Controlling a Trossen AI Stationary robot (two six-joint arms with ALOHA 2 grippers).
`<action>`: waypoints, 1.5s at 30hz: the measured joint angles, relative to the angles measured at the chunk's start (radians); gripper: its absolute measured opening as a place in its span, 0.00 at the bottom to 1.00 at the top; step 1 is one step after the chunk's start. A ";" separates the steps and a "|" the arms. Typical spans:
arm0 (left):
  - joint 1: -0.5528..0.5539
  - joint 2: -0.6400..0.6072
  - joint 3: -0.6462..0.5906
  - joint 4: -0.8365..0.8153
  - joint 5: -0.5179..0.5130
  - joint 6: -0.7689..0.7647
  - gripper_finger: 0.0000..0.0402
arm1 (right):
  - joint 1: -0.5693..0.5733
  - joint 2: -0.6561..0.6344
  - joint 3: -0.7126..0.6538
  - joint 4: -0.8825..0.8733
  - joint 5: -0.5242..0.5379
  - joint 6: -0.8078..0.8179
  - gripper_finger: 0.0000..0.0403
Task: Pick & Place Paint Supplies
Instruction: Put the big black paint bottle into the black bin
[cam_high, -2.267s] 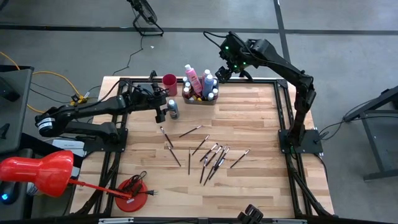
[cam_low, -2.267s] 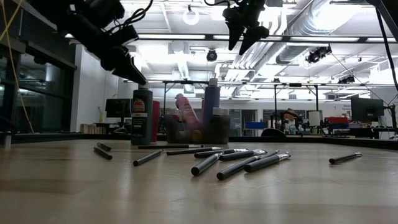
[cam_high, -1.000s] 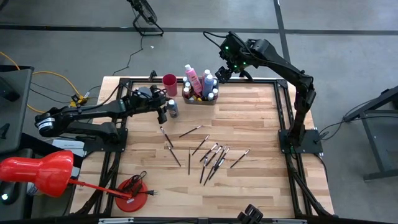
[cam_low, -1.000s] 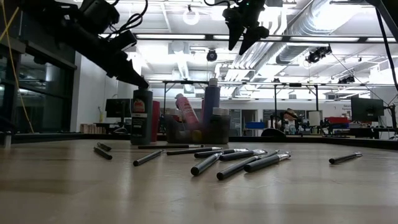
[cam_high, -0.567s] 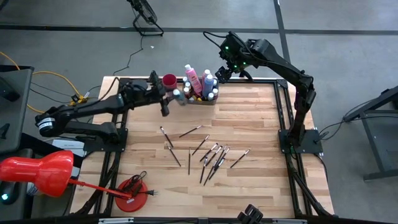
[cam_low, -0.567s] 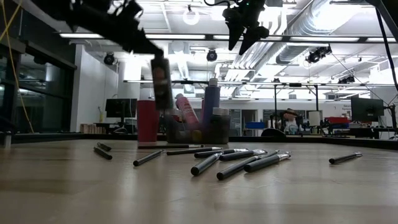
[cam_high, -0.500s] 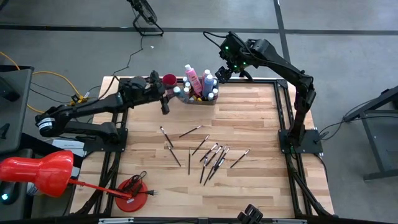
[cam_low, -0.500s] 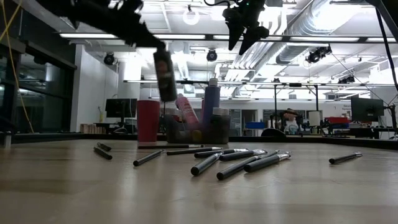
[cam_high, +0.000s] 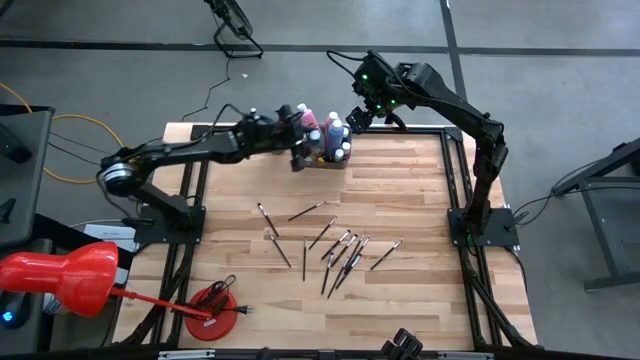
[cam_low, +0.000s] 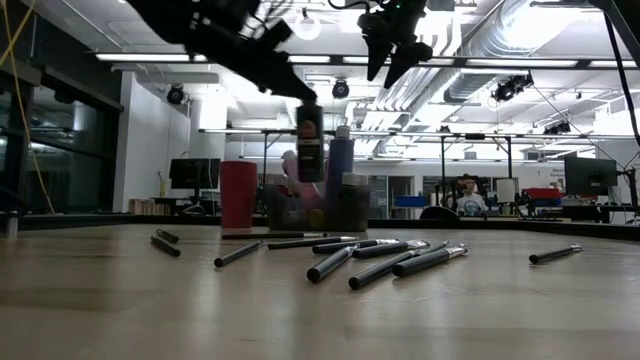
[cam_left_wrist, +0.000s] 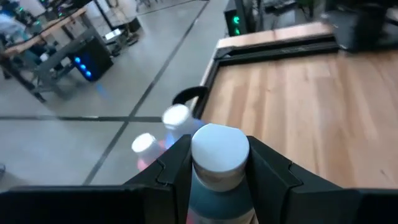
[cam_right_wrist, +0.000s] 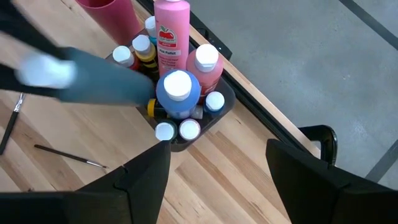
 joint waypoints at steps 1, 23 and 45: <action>0.010 0.029 0.021 0.008 0.000 -0.019 0.29 | 0.000 0.000 0.000 0.000 0.000 0.000 0.64; 0.130 0.173 0.068 -0.025 0.003 -0.231 0.29 | 0.000 0.000 0.000 0.022 0.000 0.000 0.64; 0.130 0.176 0.070 -0.033 0.053 -0.181 0.43 | 0.000 0.000 0.000 0.025 0.000 0.000 0.64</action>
